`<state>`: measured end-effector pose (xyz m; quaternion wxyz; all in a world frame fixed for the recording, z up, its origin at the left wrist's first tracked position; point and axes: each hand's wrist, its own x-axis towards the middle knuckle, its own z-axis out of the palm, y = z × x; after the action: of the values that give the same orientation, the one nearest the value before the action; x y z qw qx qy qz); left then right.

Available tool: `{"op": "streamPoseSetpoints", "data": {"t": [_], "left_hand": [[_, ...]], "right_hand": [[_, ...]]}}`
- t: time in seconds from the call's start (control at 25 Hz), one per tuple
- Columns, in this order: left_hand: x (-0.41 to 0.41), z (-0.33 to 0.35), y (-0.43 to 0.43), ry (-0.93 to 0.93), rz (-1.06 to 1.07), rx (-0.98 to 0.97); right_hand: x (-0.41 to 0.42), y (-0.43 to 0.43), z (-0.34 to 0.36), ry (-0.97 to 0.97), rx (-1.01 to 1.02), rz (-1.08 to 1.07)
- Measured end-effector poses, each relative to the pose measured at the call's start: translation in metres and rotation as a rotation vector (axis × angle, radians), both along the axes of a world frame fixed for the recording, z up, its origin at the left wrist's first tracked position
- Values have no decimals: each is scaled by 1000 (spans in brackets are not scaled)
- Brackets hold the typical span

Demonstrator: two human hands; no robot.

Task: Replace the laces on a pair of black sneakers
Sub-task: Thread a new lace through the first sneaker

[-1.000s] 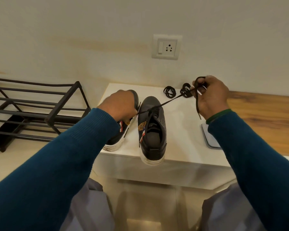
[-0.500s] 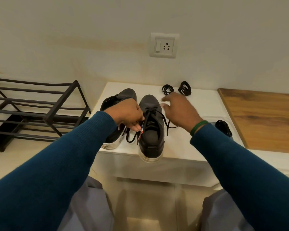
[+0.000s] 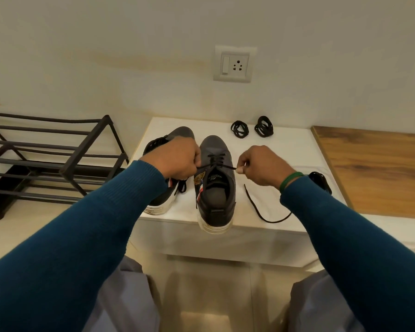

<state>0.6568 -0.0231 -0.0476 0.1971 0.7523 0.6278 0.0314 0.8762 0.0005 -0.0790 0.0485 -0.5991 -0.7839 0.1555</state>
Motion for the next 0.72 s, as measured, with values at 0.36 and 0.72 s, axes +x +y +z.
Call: {"op": "streamPoseSetpoints", "data": {"t": [0.36,0.72], "left_hand": [[0,-13,-6,125,-21,56],[-10,4,-2,-1212,214,-114]], "right_hand": [[5,0,-9,51,4,10],[13,2,30,1471,-657,-100]]}}
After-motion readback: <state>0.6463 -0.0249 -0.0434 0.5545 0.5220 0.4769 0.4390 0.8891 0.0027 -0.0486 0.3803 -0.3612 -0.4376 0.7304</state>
